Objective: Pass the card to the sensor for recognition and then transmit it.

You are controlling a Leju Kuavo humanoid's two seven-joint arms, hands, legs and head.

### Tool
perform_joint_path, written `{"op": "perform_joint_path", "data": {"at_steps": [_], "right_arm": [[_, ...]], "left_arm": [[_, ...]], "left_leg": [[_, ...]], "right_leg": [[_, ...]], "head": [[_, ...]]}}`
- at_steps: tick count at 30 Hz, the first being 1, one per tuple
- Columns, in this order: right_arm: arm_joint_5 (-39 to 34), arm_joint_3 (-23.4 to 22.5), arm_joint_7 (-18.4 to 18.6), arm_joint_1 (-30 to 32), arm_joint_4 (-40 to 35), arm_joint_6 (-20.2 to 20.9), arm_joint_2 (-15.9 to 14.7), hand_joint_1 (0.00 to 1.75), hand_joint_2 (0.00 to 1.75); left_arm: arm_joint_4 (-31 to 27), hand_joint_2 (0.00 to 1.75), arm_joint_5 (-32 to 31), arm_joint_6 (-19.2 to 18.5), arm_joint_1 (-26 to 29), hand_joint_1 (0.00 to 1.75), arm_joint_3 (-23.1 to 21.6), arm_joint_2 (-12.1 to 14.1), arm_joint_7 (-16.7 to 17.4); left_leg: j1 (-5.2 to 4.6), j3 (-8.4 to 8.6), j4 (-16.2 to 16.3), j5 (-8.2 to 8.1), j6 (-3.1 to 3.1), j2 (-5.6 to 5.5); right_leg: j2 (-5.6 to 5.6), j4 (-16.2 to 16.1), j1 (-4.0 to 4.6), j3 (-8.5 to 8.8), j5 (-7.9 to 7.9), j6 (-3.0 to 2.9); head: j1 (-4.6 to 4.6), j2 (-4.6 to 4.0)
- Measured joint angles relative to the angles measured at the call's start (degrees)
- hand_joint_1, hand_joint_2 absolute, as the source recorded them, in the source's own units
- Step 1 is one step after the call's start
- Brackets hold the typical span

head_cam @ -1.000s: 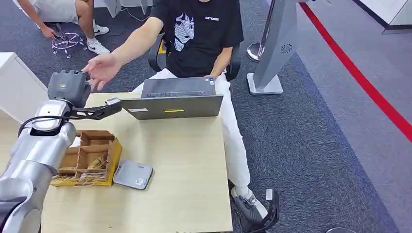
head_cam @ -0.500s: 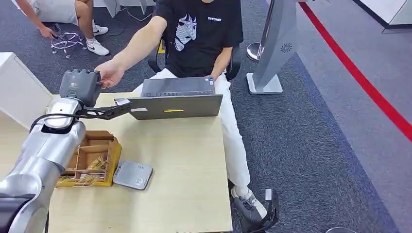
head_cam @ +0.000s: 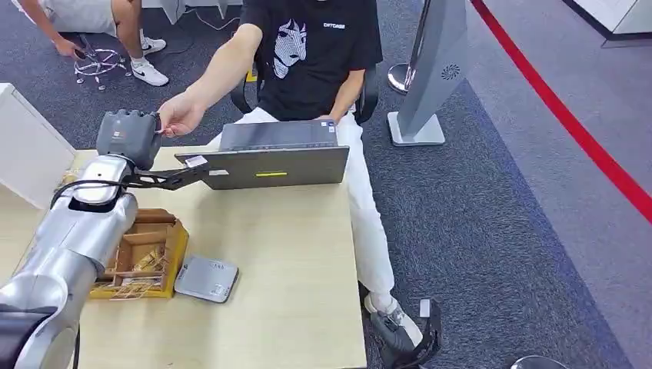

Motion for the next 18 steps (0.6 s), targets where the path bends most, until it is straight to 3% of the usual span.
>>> {"op": "perform_joint_path", "data": {"at_steps": [1,6,13,18], "right_arm": [[0.00,0.00,0.00,0.01,0.00,0.00,0.00,0.00,1.75],[-0.07,0.00,-0.04,0.05,0.00,0.00,0.00,0.00,1.75],[-0.31,-0.02,-0.48,0.43,0.00,0.15,0.00,0.00,1.75],[-0.39,-0.02,-0.52,0.78,0.00,0.35,-0.07,0.00,1.75]], "left_arm": [[0.00,1.75,0.00,0.11,0.00,0.00,0.00,0.04,0.00],[0.02,1.75,0.02,2.33,0.02,0.00,0.00,0.29,0.00],[-1.62,1.75,0.85,9.07,0.28,0.00,0.72,1.38,-1.49],[-4.34,1.75,1.55,10.70,0.85,0.00,1.77,1.97,-2.36]], "left_leg": [[0.00,-0.02,0.00,-0.01,0.00,0.03],[0.00,-0.09,0.00,-0.03,-0.01,-0.16],[0.00,-0.09,-0.02,0.12,-0.03,-0.24],[0.00,-0.09,-0.01,0.21,-0.03,-0.28]], "right_leg": [[0.04,0.00,0.00,-0.03,0.00,0.00],[-0.20,-0.01,0.00,-0.05,-0.01,0.01],[-0.30,0.00,0.00,0.02,0.08,0.02],[-0.33,0.00,0.00,0.04,0.15,0.04]], "head": [[0.02,0.02],[0.00,0.02],[0.02,0.00],[0.00,0.00]]}}
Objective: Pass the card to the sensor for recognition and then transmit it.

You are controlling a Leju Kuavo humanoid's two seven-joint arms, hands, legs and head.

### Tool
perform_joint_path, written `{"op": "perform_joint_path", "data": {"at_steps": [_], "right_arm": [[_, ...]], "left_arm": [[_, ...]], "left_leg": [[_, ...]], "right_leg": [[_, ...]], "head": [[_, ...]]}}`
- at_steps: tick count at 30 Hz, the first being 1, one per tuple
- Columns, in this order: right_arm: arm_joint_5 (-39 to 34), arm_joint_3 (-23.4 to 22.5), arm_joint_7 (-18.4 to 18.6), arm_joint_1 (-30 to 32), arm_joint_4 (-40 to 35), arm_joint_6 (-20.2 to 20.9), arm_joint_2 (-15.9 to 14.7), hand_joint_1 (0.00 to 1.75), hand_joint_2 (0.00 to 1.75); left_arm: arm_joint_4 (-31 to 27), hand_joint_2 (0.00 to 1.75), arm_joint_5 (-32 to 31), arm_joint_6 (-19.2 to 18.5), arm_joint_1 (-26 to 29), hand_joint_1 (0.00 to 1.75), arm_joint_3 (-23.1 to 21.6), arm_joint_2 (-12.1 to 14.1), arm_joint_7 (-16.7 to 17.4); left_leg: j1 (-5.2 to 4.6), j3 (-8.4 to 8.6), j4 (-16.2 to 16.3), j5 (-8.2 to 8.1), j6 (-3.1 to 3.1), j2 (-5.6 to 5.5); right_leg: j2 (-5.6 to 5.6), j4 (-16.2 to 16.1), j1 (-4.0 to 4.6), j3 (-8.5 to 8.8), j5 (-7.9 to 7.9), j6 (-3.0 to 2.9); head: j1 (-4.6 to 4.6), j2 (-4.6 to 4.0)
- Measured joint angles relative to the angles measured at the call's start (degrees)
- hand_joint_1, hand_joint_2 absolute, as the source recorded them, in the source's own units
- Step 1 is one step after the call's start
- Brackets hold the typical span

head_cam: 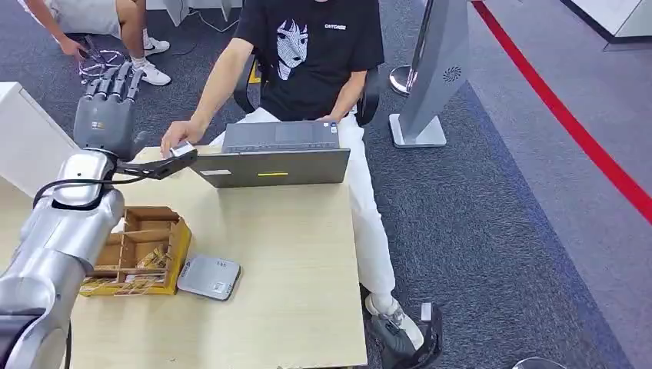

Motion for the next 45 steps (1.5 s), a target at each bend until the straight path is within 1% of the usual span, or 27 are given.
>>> {"op": "perform_joint_path", "data": {"at_steps": [3,5,8,11,14,17,19,23,26,29,32,35,37,39,41,42,45], "right_arm": [[-0.63,0.00,-0.41,0.24,0.00,0.28,-0.07,0.00,1.75],[-0.92,0.00,-0.72,0.55,0.00,0.72,-0.11,0.00,1.75],[-1.42,-0.06,-1.07,1.23,0.00,1.20,-0.22,0.00,1.75],[-1.73,-0.13,-1.44,1.63,-0.02,1.53,-0.39,0.00,1.75],[-1.73,-0.15,-1.49,1.73,-0.02,1.70,-0.52,0.00,1.75],[-2.10,-0.26,-1.81,1.89,-0.02,1.86,-0.55,0.00,1.75],[-2.98,-0.53,-2.23,2.23,-0.02,1.99,-0.59,0.00,1.75],[-4.05,-1.47,-3.06,3.46,-0.11,2.62,-0.83,0.00,1.75],[-4.99,-1.95,-3.80,3.94,-0.13,2.95,-0.98,0.00,1.75],[-5.24,-2.75,-4.48,4.65,-0.20,3.23,-1.16,0.00,1.75],[-5.95,-3.17,-4.83,5.25,-0.28,3.54,-1.31,0.00,1.75],[-6.01,-3.63,-4.96,5.58,-0.39,3.76,-1.49,0.00,1.75],[-6.03,-4.04,-5.07,5.78,-0.42,3.82,-1.53,0.00,1.75],[-6.05,-4.35,-5.18,5.95,-0.42,3.85,-1.57,0.00,1.75],[-6.08,-4.57,-5.38,6.04,-0.42,3.89,-1.66,0.00,1.75],[-6.08,-4.72,-5.42,6.05,-0.42,3.89,-1.70,0.00,1.75],[-6.10,-5.09,-5.51,6.05,-0.42,3.89,-1.79,0.00,1.75]], "left_arm": [[-3.41,1.75,0.85,2.54,1.69,0.00,1.53,0.46,-1.60],[-7.05,1.75,2.18,3.39,3.61,0.00,2.90,1.02,-3.39],[-15.56,1.75,4.09,3.33,8.46,0.00,5.62,1.92,-6.39],[-22.31,1.75,4.61,3.26,12.48,0.00,7.70,2.49,-7.46],[-25.30,1.75,4.77,3.24,13.81,0.00,8.90,2.82,-7.52],[-29.30,1.75,6.39,3.63,16.41,0.00,10.23,2.95,-9.60],[-33.76,1.75,8.49,4.18,20.18,0.00,11.56,2.80,-11.77],[-45.72,1.75,13.56,5.29,31.35,0.00,14.76,1.18,-16.20],[-52.58,1.75,15.28,5.38,37.66,0.00,16.42,-0.09,-18.19],[-57.50,1.75,15.54,6.19,43.81,0.00,17.79,-1.03,-19.72],[-59.85,1.75,14.23,6.72,48.53,0.00,18.25,-1.42,-20.55],[-60.92,1.75,12.50,7.41,51.33,0.00,18.41,-1.62,-20.62],[-61.30,1.75,9.94,7.72,53.06,0.00,18.38,-1.62,-20.33],[-61.32,1.75,5.57,8.31,54.87,0.00,18.30,-1.42,-18.29],[-61.29,1.75,2.40,8.66,56.22,0.00,17.81,-0.55,-16.16],[-61.29,1.75,1.75,8.79,56.81,0.00,17.38,-0.03,-15.37],[-61.29,1.75,1.01,9.10,57.69,0.00,16.90,0.74,-14.91]], "left_leg": [[0.00,0.00,0.00,0.00,0.00,0.00],[0.00,0.01,0.00,0.00,0.00,0.02],[0.00,0.01,-0.01,-0.01,0.00,0.01],[0.01,-0.02,-0.02,-0.01,0.00,-0.02],[0.01,-0.02,-0.02,0.00,0.00,-0.03],[0.00,0.01,-0.02,0.00,0.00,-0.01],[-0.02,0.04,-0.02,0.00,0.00,0.01],[-0.03,-0.01,-0.02,-0.05,-0.01,-0.02],[-0.03,-0.04,-0.04,-0.09,-0.02,-0.01],[-0.02,-0.02,-0.05,-0.11,-0.02,-0.01],[-0.02,-0.03,-0.05,-0.11,-0.02,-0.02],[-0.01,-0.01,-0.05,-0.09,-0.01,-0.03],[-0.01,0.00,-0.05,-0.07,-0.03,-0.03],[-0.02,0.01,-0.05,-0.07,-0.03,-0.03],[-0.01,0.01,-0.05,-0.07,-0.03,-0.03],[-0.01,0.00,-0.05,-0.07,-0.03,-0.03],[-0.01,0.00,-0.05,-0.07,-0.03,-0.03]], "right_leg": [[0.00,0.00,0.00,0.00,0.01,-0.01],[0.03,0.00,0.00,0.00,0.01,-0.01],[0.02,0.00,0.00,-0.01,-0.01,0.00],[-0.04,-0.01,0.01,-0.03,-0.02,0.00],[-0.06,-0.01,0.00,-0.01,-0.01,0.01],[-0.04,-0.01,0.00,0.02,0.01,0.00],[-0.01,-0.02,-0.02,0.03,0.00,-0.01],[-0.06,-0.06,-0.03,-0.02,-0.05,0.02],[-0.05,-0.06,-0.03,-0.02,-0.08,-0.01],[-0.06,-0.07,-0.02,-0.03,-0.10,0.00],[-0.12,-0.08,-0.02,-0.03,-0.10,0.01],[-0.13,-0.07,-0.02,0.01,-0.10,0.01],[-0.12,-0.07,-0.02,0.01,-0.09,0.00],[-0.11,-0.07,-0.02,0.00,-0.08,-0.01],[-0.11,-0.07,-0.02,-0.02,-0.08,-0.01],[-0.11,-0.07,-0.02,-0.02,-0.08,-0.01],[-0.12,-0.07,-0.02,-0.02,-0.08,-0.01]], "head": [[0.02,0.00],[0.00,0.00],[0.02,0.00],[0.00,0.00],[0.02,0.00],[0.02,0.00],[0.02,0.00],[0.00,0.00],[-0.02,0.00],[-0.02,0.00],[0.00,0.00],[0.00,0.00],[0.00,0.00],[0.00,0.00],[0.00,0.00],[0.00,0.00],[0.00,0.00]]}}
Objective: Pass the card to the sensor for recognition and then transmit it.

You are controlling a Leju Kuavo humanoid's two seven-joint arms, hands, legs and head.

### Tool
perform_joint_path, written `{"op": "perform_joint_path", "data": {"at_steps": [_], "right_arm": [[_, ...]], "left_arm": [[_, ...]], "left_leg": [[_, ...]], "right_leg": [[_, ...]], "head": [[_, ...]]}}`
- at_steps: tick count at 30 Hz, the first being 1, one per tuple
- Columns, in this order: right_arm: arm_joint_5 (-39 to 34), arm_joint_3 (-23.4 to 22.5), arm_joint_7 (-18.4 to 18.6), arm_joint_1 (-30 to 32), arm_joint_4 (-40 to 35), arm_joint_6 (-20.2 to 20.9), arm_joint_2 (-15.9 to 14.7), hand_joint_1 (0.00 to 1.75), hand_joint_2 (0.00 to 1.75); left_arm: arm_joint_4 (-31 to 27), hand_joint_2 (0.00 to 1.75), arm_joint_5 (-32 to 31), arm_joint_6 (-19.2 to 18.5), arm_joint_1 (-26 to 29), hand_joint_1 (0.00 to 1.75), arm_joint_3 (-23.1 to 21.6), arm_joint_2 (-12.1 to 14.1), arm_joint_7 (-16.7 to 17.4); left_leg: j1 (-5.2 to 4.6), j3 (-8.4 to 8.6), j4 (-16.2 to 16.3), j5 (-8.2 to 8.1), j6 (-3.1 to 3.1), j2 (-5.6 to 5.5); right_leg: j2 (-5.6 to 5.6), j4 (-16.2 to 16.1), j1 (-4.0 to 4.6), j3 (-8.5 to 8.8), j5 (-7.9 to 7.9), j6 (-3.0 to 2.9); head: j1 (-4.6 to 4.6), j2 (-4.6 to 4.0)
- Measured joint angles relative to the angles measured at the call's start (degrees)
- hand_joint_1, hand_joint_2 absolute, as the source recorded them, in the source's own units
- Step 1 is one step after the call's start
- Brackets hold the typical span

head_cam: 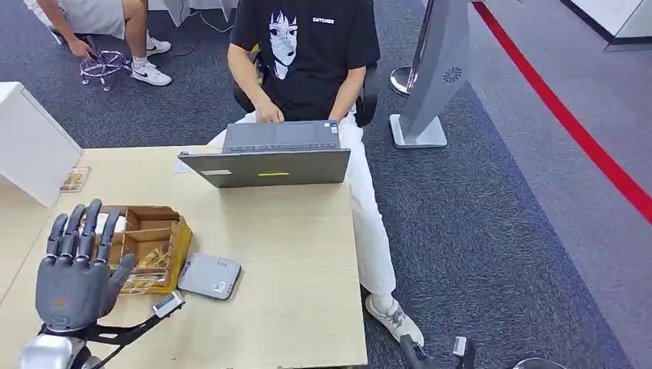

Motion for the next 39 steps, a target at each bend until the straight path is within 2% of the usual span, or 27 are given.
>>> {"op": "perform_joint_path", "data": {"at_steps": [10,16,21,30,39], "right_arm": [[-0.81,-0.83,-0.18,0.00,-0.07,0.20,-0.20,0.00,1.75],[-0.87,-1.40,-0.24,0.00,-0.15,0.28,-0.31,0.00,1.75],[-0.83,-1.81,-0.26,0.00,-0.15,0.31,-0.33,0.00,1.75],[-0.83,-2.05,-0.33,0.00,-0.15,0.37,-0.46,0.00,1.75],[-0.83,-2.19,-0.33,0.00,-0.15,0.46,-0.48,0.00,1.75]], "left_arm": [[1.25,1.75,-2.14,-1.25,1.22,0.00,-4.70,3.59,3.43],[2.80,1.75,-1.81,-2.69,1.13,0.00,-7.87,5.29,3.93],[3.30,1.75,0.74,-3.93,1.07,0.00,-10.60,5.49,3.76],[4.44,1.75,1.09,-4.09,0.98,0.00,-13.51,5.46,3.56],[5.59,1.75,1.12,-4.09,0.94,0.00,-14.47,5.46,3.56]], "left_leg": [[0.00,0.01,0.00,0.00,0.00,0.01],[0.00,0.00,0.00,0.00,0.00,0.00],[0.00,0.00,0.00,0.00,0.00,0.00],[0.00,0.00,0.00,0.00,0.00,0.01],[0.00,0.00,0.00,0.00,0.00,0.00]], "right_leg": [[0.00,0.00,0.00,0.00,0.00,0.00],[0.00,0.00,0.00,0.00,0.00,0.00],[0.00,0.00,0.00,-0.01,0.00,0.00],[0.00,0.00,0.00,-0.01,0.00,0.00],[0.00,0.00,0.00,-0.01,0.00,0.00]], "head": [[0.00,0.00],[0.00,0.00],[0.02,0.00],[0.00,0.00],[0.00,0.00]]}}
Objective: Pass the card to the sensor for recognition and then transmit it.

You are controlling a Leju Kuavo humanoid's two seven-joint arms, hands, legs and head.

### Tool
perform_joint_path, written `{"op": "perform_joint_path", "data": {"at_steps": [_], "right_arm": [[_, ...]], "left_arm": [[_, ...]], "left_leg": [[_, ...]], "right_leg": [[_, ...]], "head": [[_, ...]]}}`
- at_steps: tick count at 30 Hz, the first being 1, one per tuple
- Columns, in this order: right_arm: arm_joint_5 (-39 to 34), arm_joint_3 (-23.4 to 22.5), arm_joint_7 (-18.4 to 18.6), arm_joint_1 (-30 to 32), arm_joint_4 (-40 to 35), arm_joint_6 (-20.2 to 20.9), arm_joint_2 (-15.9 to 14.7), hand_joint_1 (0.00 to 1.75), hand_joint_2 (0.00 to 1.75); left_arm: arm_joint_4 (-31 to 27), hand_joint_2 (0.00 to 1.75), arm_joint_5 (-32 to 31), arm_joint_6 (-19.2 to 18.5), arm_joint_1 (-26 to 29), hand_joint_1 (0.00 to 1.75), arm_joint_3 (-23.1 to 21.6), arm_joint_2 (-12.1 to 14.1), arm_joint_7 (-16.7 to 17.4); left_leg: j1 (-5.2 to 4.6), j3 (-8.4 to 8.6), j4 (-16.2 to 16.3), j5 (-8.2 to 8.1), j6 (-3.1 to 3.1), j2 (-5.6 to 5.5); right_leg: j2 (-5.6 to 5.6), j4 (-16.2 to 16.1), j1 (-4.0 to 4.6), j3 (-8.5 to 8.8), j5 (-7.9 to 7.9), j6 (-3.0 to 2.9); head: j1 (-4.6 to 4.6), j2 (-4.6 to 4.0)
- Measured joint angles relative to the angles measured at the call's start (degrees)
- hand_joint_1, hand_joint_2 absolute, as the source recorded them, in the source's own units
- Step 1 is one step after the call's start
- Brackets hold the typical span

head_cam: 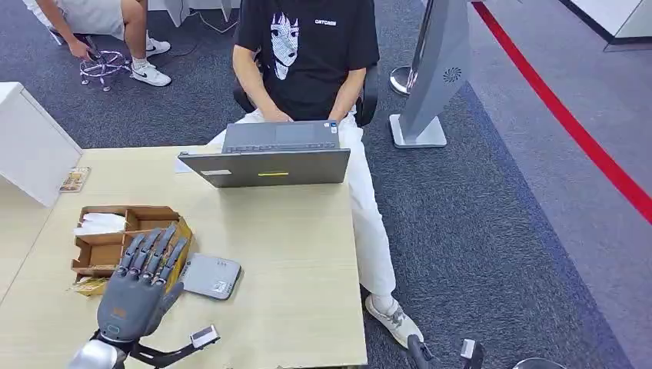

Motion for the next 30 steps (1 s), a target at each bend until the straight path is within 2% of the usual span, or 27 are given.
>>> {"op": "perform_joint_path", "data": {"at_steps": [9,13,19,24,30], "right_arm": [[0.00,-0.11,-0.04,0.00,-0.02,0.20,-0.11,0.00,1.75],[0.15,-0.33,-0.11,0.00,0.00,0.52,-0.15,0.00,1.75],[0.04,-0.79,-0.35,0.07,0.00,0.72,-0.20,0.00,1.75],[-0.11,-1.14,-0.79,0.19,0.00,0.74,-0.20,0.00,1.75],[-0.04,-1.29,-0.79,0.27,0.00,0.74,-0.20,0.00,1.75]], "left_arm": [[1.07,1.75,0.17,-0.96,0.02,0.00,-0.20,0.15,0.22],[2.36,1.75,0.52,-2.17,0.12,0.00,-0.22,1.13,0.94],[4.87,1.75,-0.13,-5.35,0.40,0.00,-0.20,4.44,3.45],[5.55,1.75,0.94,-6.58,0.88,0.00,0.18,7.65,4.11],[5.55,1.75,1.22,-7.08,1.00,0.00,0.55,9.09,4.13]], "left_leg": [[0.00,0.00,0.00,0.00,0.00,0.00],[0.00,0.00,0.00,0.00,0.00,0.00],[0.02,-0.01,-0.02,0.00,0.00,0.00],[0.02,-0.01,-0.02,0.00,0.00,-0.01],[0.02,-0.02,-0.02,0.00,0.00,-0.01]], "right_leg": [[0.00,0.00,0.00,0.01,0.00,0.00],[0.00,0.00,0.00,0.01,0.00,0.00],[0.00,0.01,0.02,0.00,0.00,0.00],[-0.01,0.01,0.01,0.01,-0.01,0.00],[-0.01,0.01,0.01,0.01,0.00,0.00]], "head": [[0.00,0.00],[0.02,0.00],[0.02,0.00],[0.00,0.00],[0.02,0.00]]}}
